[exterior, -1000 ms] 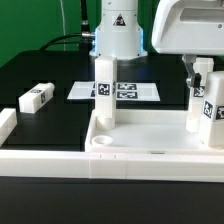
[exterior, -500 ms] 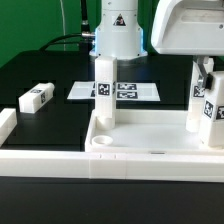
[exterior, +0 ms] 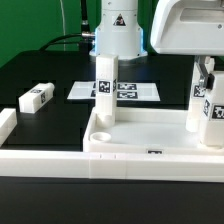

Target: Assemble desk

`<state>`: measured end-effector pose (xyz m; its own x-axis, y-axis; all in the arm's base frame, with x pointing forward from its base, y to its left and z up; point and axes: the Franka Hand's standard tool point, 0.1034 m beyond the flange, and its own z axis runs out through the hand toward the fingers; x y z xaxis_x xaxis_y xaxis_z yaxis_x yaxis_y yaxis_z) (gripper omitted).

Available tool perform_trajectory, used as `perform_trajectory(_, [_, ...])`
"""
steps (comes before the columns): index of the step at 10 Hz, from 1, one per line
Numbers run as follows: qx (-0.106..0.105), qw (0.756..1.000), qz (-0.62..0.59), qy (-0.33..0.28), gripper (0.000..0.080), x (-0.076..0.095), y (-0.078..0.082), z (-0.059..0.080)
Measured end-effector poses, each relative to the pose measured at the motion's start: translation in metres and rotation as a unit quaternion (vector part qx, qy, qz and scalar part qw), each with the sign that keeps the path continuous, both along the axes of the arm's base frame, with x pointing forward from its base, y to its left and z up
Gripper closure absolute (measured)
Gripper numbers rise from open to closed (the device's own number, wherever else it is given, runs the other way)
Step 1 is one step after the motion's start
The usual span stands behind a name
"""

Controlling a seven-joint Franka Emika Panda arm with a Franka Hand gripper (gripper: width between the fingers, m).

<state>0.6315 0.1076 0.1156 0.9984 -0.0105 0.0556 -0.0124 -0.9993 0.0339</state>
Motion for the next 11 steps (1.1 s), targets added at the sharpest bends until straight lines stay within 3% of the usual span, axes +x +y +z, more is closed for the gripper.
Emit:
perform_trajectory(4, [0.05,0.975,-0.217,-0.002,0.0509,0.0017,-0.0068,-0.0014])
perform_trajectory(9, [0.055,0.923,-0.382,0.001,0.0509,0.0015,-0.007,-0.0021])
perform_trajectory(11, [0.06,0.891,-0.45,0.003,0.0509,0.0014,-0.0081,-0.0025])
